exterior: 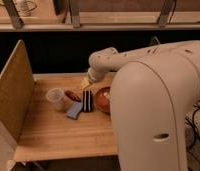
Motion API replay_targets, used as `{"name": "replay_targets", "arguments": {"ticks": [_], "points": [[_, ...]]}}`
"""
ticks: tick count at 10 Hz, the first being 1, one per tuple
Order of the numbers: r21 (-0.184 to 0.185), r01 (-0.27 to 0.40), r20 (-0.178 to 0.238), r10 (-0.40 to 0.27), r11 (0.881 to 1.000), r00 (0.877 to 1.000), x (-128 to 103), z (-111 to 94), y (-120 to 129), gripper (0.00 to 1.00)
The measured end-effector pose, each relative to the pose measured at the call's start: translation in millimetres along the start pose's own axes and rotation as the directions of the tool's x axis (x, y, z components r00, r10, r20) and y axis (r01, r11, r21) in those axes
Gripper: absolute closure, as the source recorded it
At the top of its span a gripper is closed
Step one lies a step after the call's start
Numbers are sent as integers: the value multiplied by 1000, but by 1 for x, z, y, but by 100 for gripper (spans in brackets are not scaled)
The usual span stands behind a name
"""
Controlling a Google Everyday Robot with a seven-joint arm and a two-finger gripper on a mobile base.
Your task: Place the eraser on the white sponge
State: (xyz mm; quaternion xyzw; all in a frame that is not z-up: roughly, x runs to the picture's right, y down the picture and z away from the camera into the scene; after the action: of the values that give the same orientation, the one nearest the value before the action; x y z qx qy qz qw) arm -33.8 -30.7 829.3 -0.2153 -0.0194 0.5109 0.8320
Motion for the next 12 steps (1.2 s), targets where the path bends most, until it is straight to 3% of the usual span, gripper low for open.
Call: {"name": "replay_targets", "arguments": {"ticks": [2, 4, 7, 11, 12], "points": [[-7, 8, -7, -8, 1000, 1000, -3, 15, -4, 30], [-37, 27, -39, -29, 999, 999, -5, 38, 3, 30], [-65, 5, -67, -9, 998, 998, -5, 70, 1, 30], [-61, 4, -71, -9, 998, 997, -4, 69, -1, 30], [-40, -10, -81, 7, 999, 997, 1, 69, -10, 30]]}}
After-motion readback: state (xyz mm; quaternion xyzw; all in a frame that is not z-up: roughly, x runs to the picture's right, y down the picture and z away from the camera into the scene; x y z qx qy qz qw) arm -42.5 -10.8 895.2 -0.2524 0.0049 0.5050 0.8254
